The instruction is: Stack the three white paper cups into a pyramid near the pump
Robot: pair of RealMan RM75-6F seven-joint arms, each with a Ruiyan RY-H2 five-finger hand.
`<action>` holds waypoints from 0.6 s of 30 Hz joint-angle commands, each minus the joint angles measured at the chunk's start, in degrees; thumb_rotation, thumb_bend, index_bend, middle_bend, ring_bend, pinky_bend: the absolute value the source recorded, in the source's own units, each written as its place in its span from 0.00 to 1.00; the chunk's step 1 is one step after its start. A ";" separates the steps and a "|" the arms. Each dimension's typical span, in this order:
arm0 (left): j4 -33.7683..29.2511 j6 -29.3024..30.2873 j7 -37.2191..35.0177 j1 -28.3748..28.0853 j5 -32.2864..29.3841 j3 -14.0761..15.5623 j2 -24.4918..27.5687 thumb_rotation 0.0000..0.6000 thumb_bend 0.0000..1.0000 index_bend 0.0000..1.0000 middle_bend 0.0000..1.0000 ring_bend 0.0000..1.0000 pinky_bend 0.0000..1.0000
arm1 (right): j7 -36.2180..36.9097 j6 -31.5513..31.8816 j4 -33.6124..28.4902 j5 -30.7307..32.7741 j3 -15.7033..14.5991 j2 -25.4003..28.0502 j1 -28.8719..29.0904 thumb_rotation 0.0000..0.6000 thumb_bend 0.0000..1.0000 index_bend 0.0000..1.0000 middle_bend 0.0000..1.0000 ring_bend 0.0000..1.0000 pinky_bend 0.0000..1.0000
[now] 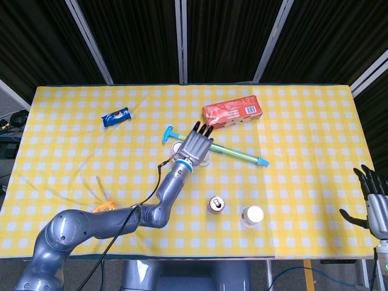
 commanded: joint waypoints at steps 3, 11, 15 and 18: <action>0.15 1.05 -0.06 0.16 0.37 0.10 -0.06 1.00 0.31 0.40 0.00 0.00 0.00 | 0.02 -0.12 -0.14 -0.03 -0.09 0.04 0.03 1.00 0.06 0.03 0.00 0.00 0.00; -0.95 1.55 2.38 0.46 -2.96 0.31 0.82 1.00 0.29 0.08 0.00 0.00 0.00 | 0.10 0.21 -0.55 -0.27 -0.23 0.22 -0.15 1.00 0.06 0.03 0.00 0.00 0.00; -2.99 2.45 3.32 0.81 -4.42 0.26 2.14 1.00 0.29 0.00 0.00 0.00 0.00 | -0.03 0.37 -0.66 -0.08 -0.09 0.33 -0.21 1.00 0.06 0.03 0.00 0.00 0.00; -5.99 3.14 1.85 1.85 -3.18 0.09 4.03 1.00 0.29 0.00 0.00 0.00 0.00 | -0.34 0.65 -0.77 -0.17 -0.07 0.30 -0.27 1.00 0.06 0.03 0.00 0.00 0.00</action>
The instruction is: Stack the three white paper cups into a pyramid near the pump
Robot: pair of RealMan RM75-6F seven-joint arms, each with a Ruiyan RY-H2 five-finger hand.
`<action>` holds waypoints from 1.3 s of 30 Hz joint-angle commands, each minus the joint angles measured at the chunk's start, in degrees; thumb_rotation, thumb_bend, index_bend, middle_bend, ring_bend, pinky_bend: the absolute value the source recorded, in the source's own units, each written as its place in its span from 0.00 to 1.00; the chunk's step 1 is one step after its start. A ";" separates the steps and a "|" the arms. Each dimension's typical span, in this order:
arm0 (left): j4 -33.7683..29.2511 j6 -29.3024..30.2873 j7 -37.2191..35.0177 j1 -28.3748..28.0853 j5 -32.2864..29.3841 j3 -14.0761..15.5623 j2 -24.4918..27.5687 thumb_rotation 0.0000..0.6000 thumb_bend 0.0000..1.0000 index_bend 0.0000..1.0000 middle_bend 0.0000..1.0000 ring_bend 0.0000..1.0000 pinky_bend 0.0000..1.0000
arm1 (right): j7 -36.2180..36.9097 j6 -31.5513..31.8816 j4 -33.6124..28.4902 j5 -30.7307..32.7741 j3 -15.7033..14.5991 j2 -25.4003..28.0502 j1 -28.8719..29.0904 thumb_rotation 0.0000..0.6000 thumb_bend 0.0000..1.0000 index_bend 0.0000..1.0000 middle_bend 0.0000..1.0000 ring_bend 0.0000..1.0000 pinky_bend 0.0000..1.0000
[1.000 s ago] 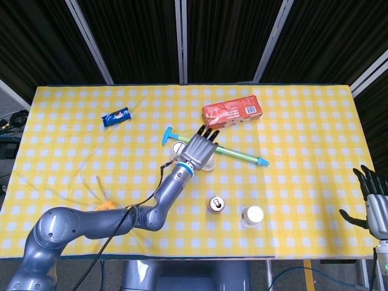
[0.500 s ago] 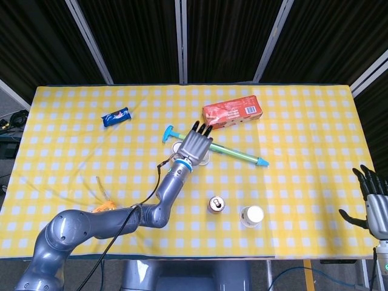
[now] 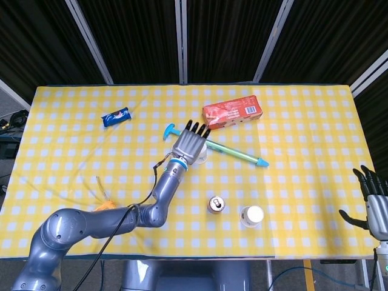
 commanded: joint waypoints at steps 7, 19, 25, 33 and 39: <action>-10.32 1.92 -7.15 3.84 6.86 -0.74 6.07 1.00 0.29 0.02 0.00 0.00 0.00 | -0.69 0.35 -0.40 -0.39 -0.13 -0.02 -0.07 1.00 0.06 0.03 0.00 0.00 0.00; -37.22 18.87 -16.98 19.62 25.43 5.79 24.29 1.00 0.29 0.02 0.00 0.00 0.00 | -1.52 0.78 -0.76 0.31 0.01 0.15 -0.49 1.00 0.06 0.03 0.00 0.00 0.00; -44.51 28.73 -20.66 30.08 36.17 13.74 31.51 1.00 0.29 0.00 0.00 0.00 0.00 | -1.89 0.09 -0.23 1.09 0.15 -0.18 -0.31 1.00 0.06 0.03 0.00 0.00 0.00; -41.57 40.29 -29.22 44.56 50.21 24.63 34.15 1.00 0.29 0.00 0.00 0.00 0.00 | -2.90 0.78 0.48 0.33 0.26 -1.13 -0.07 1.00 0.06 0.04 0.00 0.00 0.00; -34.74 47.87 -35.52 54.96 56.41 28.98 33.10 1.00 0.29 0.00 0.00 0.00 0.00 | -5.60 1.96 -0.61 -1.51 -0.31 -1.84 -0.04 1.00 0.06 0.09 0.00 0.00 0.00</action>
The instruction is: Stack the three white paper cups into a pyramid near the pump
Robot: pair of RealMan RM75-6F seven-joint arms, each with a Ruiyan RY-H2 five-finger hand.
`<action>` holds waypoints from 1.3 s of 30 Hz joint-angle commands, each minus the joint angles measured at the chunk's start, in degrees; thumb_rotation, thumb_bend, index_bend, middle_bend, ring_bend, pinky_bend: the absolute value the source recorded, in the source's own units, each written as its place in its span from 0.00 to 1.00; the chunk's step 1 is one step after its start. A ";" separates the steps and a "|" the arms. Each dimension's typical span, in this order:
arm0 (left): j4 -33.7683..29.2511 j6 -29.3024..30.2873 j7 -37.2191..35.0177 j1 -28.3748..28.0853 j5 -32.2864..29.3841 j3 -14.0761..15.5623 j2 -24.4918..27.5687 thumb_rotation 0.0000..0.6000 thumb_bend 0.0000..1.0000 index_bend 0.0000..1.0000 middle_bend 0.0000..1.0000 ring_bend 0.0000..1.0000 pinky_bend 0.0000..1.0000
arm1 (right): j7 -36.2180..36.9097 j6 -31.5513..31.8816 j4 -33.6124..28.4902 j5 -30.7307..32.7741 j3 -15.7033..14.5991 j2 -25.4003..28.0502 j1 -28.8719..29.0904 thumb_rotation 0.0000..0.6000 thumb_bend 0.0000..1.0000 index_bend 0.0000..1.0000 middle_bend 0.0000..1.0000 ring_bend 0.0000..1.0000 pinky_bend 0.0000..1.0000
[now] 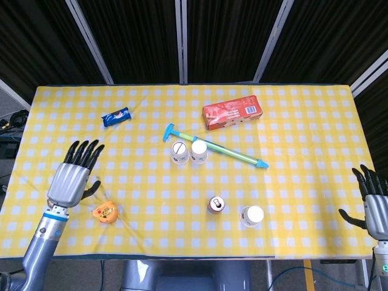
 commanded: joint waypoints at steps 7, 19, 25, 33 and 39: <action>8.95 6.96 -12.36 12.19 8.19 3.87 1.71 1.00 0.29 0.00 0.00 0.00 0.00 | -6.53 0.08 -7.60 -5.94 -1.88 0.17 1.59 1.00 0.06 0.16 0.00 0.00 0.00; 8.72 5.84 -15.80 15.42 13.93 1.29 4.18 1.00 0.29 0.00 0.00 0.00 0.00 | -26.62 -17.85 -24.52 -2.50 -5.84 -0.38 9.05 1.00 0.06 0.29 0.00 0.00 0.00; 8.48 4.72 -16.02 16.52 15.39 0.19 4.59 1.00 0.29 0.00 0.00 0.00 0.00 | -32.86 -20.29 -26.83 1.65 -5.68 -3.94 10.79 1.00 0.06 0.31 0.02 0.00 0.00; 8.41 3.23 -15.69 17.51 16.65 -1.25 4.62 1.00 0.29 0.00 0.00 0.00 0.00 | -34.73 -20.50 -25.13 6.39 -4.07 -6.89 12.38 1.00 0.08 0.31 0.03 0.00 0.00; 8.30 2.26 -15.55 18.39 17.39 -2.45 4.72 1.00 0.29 0.00 0.00 0.00 0.00 | -34.18 -19.94 -24.41 7.58 -3.61 -7.49 13.17 1.00 0.08 0.28 0.02 0.00 0.00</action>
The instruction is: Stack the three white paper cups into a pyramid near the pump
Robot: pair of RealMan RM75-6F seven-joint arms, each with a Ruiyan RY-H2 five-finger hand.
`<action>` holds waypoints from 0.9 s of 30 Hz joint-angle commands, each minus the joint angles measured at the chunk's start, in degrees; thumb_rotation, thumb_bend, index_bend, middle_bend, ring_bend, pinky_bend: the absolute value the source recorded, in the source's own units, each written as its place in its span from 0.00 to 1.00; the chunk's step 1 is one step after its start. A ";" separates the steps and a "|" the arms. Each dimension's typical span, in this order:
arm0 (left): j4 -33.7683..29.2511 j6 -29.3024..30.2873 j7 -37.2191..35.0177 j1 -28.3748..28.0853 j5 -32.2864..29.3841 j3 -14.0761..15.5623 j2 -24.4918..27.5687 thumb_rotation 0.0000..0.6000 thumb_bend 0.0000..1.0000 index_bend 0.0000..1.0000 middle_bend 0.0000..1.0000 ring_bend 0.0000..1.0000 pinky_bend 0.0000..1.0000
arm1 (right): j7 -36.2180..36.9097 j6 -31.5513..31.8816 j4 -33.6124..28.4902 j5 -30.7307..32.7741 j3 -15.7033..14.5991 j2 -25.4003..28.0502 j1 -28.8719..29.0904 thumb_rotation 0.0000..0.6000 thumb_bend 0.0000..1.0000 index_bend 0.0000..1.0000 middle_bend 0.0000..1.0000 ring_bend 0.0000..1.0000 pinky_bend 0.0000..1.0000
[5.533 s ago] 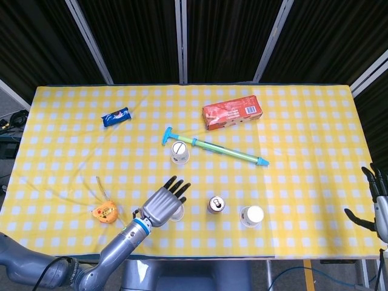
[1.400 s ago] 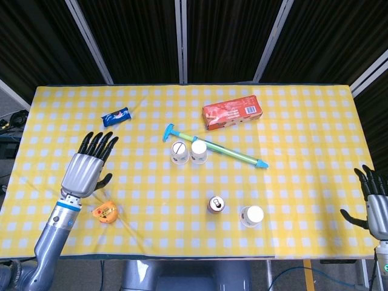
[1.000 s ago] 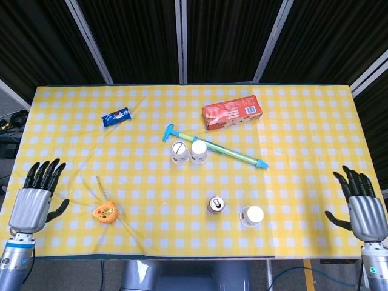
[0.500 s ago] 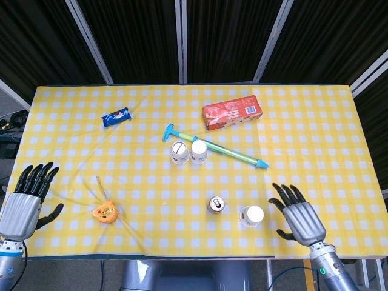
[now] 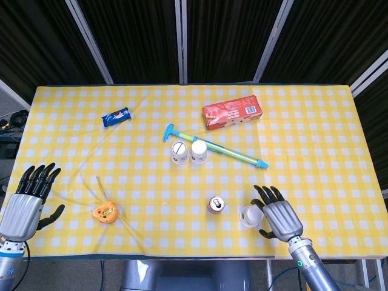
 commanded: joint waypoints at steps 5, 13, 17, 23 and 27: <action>-0.12 -0.98 0.12 0.69 0.65 -1.04 0.09 1.00 0.29 0.00 0.00 0.00 0.00 | -0.04 -0.03 0.98 1.16 -0.12 -0.72 0.77 1.00 0.11 0.32 0.02 0.00 0.00; -0.22 -1.49 -0.12 1.33 1.26 -1.89 0.28 1.00 0.29 0.00 0.00 0.00 0.00 | -0.52 -0.24 2.45 2.58 -0.45 -2.10 1.44 1.00 0.16 0.34 0.04 0.00 0.01; -0.28 -1.70 -0.42 1.65 1.63 -2.30 0.41 1.00 0.29 0.00 0.00 0.00 0.00 | -0.73 -0.34 3.27 3.28 -0.36 -2.94 1.95 1.00 0.17 0.34 0.04 0.00 0.01; -0.26 -2.25 -0.84 2.10 1.90 -2.98 0.59 1.00 0.29 0.00 0.00 0.00 0.00 | -1.49 0.05 3.59 4.01 -0.65 -3.70 2.39 1.00 0.23 0.42 0.08 0.00 0.02; -0.23 -2.68 -0.99 2.40 2.12 -3.42 0.67 1.00 0.29 0.00 0.00 0.00 0.00 | -1.73 1.08 3.57 3.78 -0.70 -4.30 2.46 1.00 0.23 0.45 0.10 0.00 0.04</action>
